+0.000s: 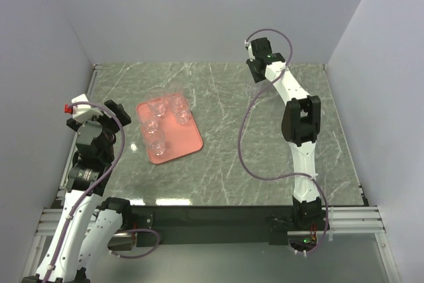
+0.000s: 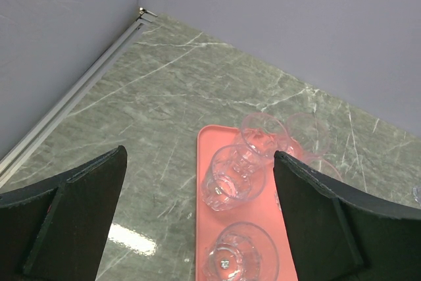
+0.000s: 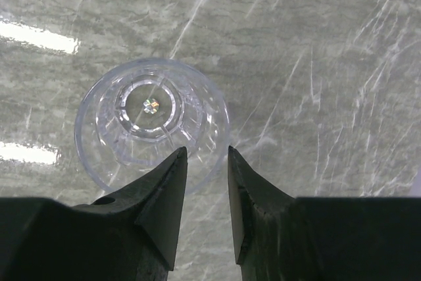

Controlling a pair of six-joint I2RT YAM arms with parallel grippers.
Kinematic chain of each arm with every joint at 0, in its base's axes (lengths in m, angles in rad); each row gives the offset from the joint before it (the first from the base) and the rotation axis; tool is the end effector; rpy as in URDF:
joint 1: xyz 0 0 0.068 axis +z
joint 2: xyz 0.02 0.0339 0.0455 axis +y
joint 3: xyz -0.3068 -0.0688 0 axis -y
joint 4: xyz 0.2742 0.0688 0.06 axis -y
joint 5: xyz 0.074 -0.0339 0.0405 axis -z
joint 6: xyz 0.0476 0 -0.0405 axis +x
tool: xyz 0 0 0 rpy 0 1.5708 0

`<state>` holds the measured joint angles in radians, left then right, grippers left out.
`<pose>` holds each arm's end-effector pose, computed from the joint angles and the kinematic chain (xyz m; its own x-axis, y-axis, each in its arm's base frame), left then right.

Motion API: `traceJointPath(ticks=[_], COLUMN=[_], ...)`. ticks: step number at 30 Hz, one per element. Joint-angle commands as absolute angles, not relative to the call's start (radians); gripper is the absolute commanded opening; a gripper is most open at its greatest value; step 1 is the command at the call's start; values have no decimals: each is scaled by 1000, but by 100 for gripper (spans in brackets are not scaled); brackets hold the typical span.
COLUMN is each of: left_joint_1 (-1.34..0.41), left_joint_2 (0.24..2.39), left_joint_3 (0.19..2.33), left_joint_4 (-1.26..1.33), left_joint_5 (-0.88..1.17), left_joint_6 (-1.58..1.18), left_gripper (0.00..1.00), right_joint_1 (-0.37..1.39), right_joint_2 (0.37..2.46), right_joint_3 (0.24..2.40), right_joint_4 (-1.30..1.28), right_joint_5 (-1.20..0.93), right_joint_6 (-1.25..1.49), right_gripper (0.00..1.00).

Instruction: Place the glasses into the tray

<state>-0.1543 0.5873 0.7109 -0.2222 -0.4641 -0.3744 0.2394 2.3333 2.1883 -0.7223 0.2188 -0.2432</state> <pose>0.1469 -0.0013 0.3654 0.0202 -0.3341 -0.9423 -0.3173 0.8916 -0.3229 0.5755 0.1298 0.2632 -0.6961 -0.4119 -0.5880 -0.2707 0.9092 -0.3164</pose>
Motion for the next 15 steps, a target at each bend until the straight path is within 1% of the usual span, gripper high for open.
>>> traceJointPath(ticks=[1,10,11,13,14,15], left_joint_1=[-158,-158,-158,-158,-158,-158], left_joint_2=[591,600,600,601,601,601], left_joint_3=[713,710,710,707,706,706], left_joint_4=[-181,-179,-178,-178,-176,-176], left_joint_5=[-446,-446,-448,-452,-451,-451], left_joint_6=[-350,-347,-345,-344,-342,-341], left_gripper=[99,99,99,99,99,99], right_joint_1=[218,190,193,193,193,195], right_joint_2=[2361,2382,2387,2391,2388,2385], right_joint_3=[2232,2229,2233,2237,2234,2230], right_joint_4=[-718,-722,-729,-730,-729,-727], right_joint_5=[218,183,166,158,149,144], right_joint_6=[-230,-226,-227,-229,-233,-236], right_gripper=[38,36,28,18,7,3])
